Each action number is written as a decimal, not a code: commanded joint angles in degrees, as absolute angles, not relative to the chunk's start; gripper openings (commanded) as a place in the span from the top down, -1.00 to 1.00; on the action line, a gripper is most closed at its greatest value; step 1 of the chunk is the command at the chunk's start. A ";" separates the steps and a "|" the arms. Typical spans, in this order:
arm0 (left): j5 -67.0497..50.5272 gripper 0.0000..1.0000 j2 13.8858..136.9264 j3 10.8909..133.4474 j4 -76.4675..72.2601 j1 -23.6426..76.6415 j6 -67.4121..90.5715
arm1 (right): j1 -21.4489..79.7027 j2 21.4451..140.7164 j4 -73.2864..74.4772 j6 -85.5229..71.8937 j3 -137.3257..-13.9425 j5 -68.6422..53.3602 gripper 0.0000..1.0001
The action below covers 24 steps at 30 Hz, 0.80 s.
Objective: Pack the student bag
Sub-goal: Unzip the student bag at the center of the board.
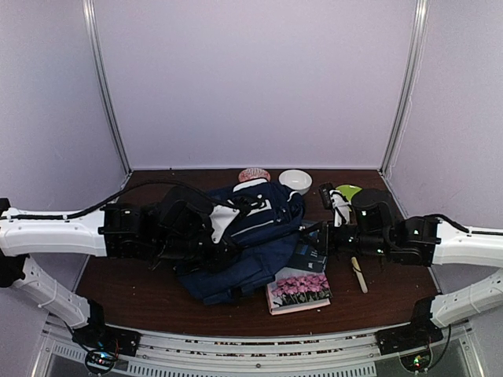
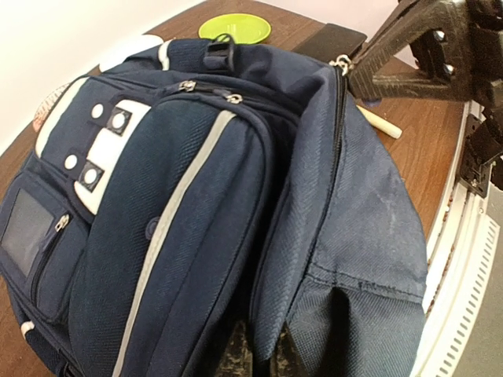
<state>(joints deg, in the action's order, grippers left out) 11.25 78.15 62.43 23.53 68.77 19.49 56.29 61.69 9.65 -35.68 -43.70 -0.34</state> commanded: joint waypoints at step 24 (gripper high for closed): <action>20.12 1.00 57.67 51.02 27.33 67.74 22.75 | 51.27 69.45 5.11 -39.77 -47.40 0.98 0.96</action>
